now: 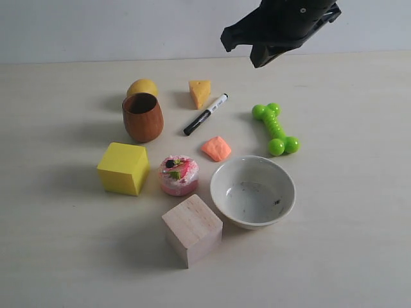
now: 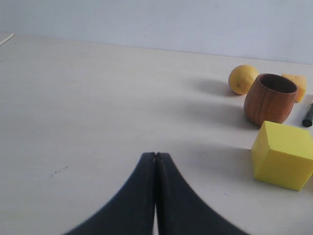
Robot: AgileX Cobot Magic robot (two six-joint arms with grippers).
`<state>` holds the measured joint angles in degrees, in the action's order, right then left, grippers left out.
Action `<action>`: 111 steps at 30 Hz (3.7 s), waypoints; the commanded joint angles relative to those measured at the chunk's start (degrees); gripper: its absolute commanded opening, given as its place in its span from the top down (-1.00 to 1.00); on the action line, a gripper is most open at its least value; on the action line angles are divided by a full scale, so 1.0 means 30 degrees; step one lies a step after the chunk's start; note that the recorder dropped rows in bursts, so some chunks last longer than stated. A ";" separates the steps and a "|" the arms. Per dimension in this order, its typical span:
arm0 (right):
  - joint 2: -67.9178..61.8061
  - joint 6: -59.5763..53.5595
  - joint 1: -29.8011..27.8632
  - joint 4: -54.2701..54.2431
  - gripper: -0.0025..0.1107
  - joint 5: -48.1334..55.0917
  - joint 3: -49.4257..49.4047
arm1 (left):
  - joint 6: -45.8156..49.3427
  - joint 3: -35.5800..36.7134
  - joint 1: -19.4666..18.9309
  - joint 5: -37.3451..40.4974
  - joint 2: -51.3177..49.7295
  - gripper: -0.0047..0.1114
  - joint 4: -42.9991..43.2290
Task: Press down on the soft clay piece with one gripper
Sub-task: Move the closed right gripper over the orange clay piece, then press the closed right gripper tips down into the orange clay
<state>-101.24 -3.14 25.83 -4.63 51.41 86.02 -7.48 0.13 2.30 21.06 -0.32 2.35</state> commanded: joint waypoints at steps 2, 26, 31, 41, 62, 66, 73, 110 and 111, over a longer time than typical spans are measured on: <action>-0.0069 0.0420 0.0047 -0.0882 0.96 -0.0003 0.0117 | -0.0038 -0.0043 0.0144 -0.0139 0.0108 0.92 -0.0071; -0.3638 -0.0312 0.0047 -0.3247 0.96 -0.2128 0.0248 | -0.0038 -0.0043 0.0144 -0.0139 0.0108 0.92 -0.0071; -0.4684 -0.0930 0.0047 -0.4103 0.96 -0.0869 0.1336 | -0.0038 -0.0043 0.0144 -0.0139 0.0108 0.92 -0.0071; -0.7206 -0.0930 0.0895 -0.2833 0.96 0.2031 0.4762 | -0.0038 -0.0043 0.0144 -0.0139 0.0108 0.92 -0.0071; -1.0164 0.0100 0.1935 0.0409 0.96 0.4024 0.6728 | -0.0038 -0.0043 0.0144 -0.0139 0.0108 0.92 -0.0071; -1.0411 0.0100 0.1935 0.0409 0.96 0.4024 0.6728 | -0.0038 -0.0043 0.0144 -0.0139 0.0108 0.92 -0.0071; -1.0897 0.0100 0.1935 0.0409 0.96 0.3881 0.6728 | -0.0038 -0.0043 0.0144 -0.0139 0.0108 0.92 -0.0071; -1.3316 0.0065 0.1935 0.0671 0.96 0.2238 0.6728 | -0.0038 -0.0043 0.0144 -0.0139 0.0108 0.92 -0.0071; -1.3408 0.0065 0.1935 0.0671 0.96 0.2238 0.6728 | -0.0038 -0.0043 0.0144 -0.0139 0.0108 0.92 -0.0071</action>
<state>-137.50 -2.85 31.63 -3.34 62.94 107.32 -7.48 0.13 2.30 21.06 -0.32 2.35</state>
